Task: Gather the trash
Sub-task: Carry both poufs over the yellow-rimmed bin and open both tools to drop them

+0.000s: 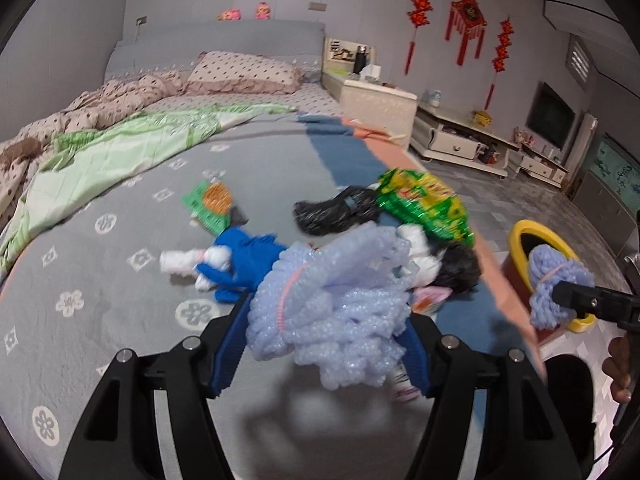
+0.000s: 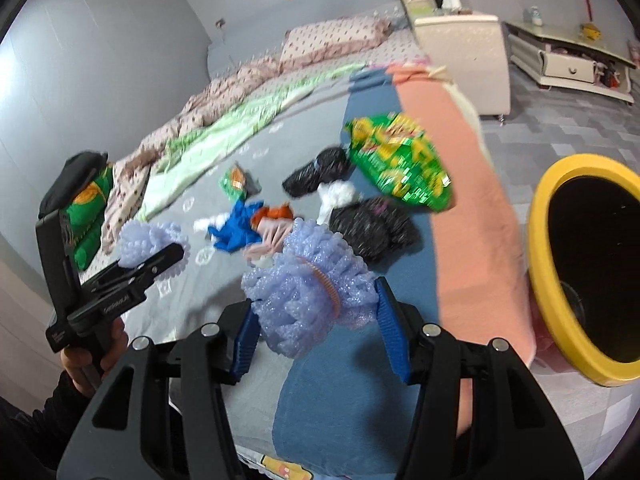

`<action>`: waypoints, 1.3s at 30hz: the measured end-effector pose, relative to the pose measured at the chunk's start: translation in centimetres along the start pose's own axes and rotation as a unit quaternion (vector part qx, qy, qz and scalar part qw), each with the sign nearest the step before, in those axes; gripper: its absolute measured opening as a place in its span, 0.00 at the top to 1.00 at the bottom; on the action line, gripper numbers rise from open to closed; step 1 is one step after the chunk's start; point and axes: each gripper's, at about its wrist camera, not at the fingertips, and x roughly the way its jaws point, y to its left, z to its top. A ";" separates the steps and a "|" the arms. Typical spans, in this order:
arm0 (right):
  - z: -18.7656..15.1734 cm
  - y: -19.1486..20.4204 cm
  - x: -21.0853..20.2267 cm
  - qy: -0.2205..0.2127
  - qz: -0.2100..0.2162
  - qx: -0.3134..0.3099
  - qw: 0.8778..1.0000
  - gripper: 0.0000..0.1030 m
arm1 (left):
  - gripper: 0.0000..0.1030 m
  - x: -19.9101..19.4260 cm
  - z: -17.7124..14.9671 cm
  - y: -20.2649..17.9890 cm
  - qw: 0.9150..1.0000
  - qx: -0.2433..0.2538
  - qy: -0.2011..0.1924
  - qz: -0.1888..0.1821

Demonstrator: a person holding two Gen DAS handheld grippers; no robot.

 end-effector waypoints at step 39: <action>6.8 -21.6 -16.3 -0.170 -0.173 0.150 0.959 0.49 | 0.38 8.9 9.7 -30.4 0.974 0.129 0.044 -0.183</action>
